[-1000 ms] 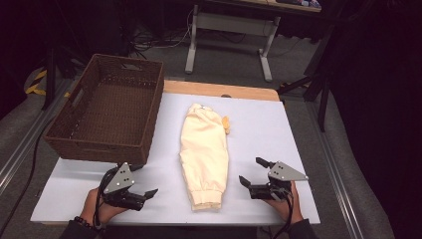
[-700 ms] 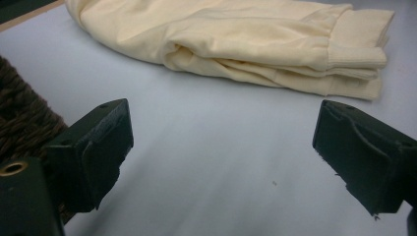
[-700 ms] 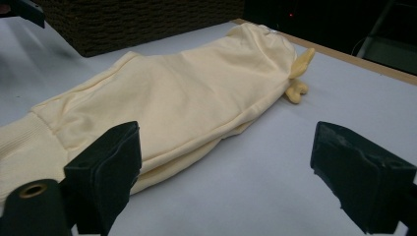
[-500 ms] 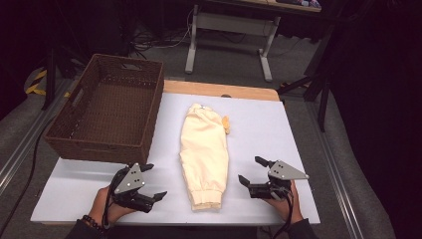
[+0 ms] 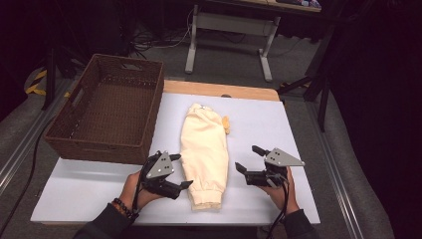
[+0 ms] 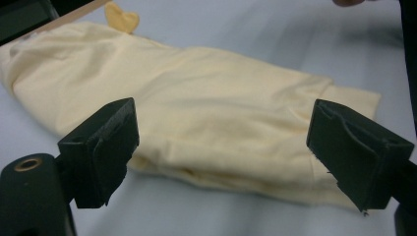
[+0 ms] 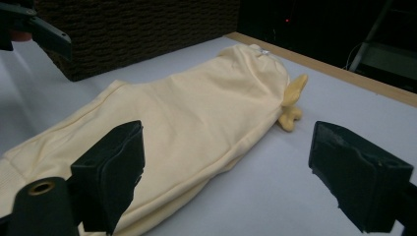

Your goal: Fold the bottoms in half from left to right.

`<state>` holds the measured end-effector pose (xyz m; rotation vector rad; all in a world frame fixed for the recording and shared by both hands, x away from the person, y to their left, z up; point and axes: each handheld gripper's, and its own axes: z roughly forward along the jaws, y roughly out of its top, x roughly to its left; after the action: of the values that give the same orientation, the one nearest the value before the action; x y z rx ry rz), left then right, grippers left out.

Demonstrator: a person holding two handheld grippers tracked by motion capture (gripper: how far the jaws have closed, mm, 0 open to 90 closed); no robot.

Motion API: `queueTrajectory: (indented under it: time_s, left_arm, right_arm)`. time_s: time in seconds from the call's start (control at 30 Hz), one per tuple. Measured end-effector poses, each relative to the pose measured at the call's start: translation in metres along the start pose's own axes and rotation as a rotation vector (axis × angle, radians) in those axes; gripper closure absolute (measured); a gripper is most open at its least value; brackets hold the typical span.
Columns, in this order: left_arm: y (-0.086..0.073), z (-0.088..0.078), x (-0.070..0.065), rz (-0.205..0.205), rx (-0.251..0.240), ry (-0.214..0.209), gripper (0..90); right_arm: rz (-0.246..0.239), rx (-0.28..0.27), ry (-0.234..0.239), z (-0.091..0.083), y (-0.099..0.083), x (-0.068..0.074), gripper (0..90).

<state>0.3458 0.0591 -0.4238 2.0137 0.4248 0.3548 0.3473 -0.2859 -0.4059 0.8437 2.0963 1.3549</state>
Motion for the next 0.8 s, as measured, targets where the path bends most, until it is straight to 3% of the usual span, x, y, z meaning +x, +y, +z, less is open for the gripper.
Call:
queueTrajectory:
  time_s: [0.17, 0.33, 0.43, 0.53, 0.8]
  left_arm:
    - [0.020, 0.020, 0.016, -0.013, -0.038, 0.022, 15.1]
    - [0.032, 0.044, 0.037, -0.038, -0.026, 0.073, 16.2]
    - [0.036, 0.059, 0.056, -0.094, 0.000, 0.118, 16.7]
    - [0.039, 0.070, 0.075, -0.147, 0.017, 0.147, 17.6]
    - [0.026, 0.094, 0.117, -0.297, 0.103, 0.232, 20.2]
  right_arm:
    - [-0.006, 0.004, -0.009, 0.017, 0.015, -0.012, 15.3]
    - [-0.005, 0.021, -0.012, 0.038, 0.030, -0.024, 15.9]
    - [-0.013, 0.027, -0.020, 0.052, 0.040, -0.029, 17.0]
    - [0.015, 0.033, -0.023, 0.069, 0.049, -0.037, 18.6]
    - [0.068, 0.139, -0.056, 0.127, 0.055, -0.058, 22.9]
